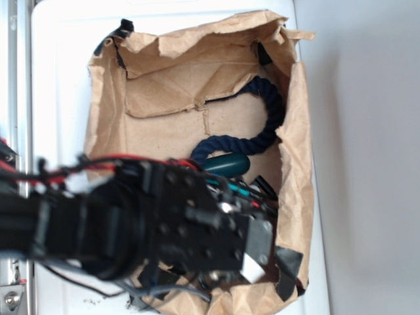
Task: Grab the gray animal.
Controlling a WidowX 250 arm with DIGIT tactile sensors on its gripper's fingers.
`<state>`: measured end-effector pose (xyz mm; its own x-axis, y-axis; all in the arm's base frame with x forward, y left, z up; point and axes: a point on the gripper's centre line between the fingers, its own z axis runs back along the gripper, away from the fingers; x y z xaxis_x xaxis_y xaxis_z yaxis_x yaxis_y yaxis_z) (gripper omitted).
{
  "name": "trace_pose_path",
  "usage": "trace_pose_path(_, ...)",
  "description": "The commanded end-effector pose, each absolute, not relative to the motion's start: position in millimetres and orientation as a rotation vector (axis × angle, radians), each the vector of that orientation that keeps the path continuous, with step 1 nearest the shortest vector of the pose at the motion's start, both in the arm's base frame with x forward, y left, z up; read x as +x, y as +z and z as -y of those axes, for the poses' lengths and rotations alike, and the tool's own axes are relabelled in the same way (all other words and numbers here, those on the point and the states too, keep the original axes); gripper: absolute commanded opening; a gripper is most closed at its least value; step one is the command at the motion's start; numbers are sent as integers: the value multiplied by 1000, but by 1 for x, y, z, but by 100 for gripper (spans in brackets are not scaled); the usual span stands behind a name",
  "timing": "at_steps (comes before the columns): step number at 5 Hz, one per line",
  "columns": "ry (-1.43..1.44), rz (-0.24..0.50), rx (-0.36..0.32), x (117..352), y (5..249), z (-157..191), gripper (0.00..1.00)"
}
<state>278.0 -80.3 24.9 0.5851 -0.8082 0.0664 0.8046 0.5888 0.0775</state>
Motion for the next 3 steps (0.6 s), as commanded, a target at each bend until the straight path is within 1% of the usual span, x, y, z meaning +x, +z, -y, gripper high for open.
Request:
trace_pose_path(1,-909,114,-8,283,41,83,0)
trace_pose_path(2,-860,90,-58,295,65,75,0)
trace_pose_path(3,-796,96,-51,292,90,64,0)
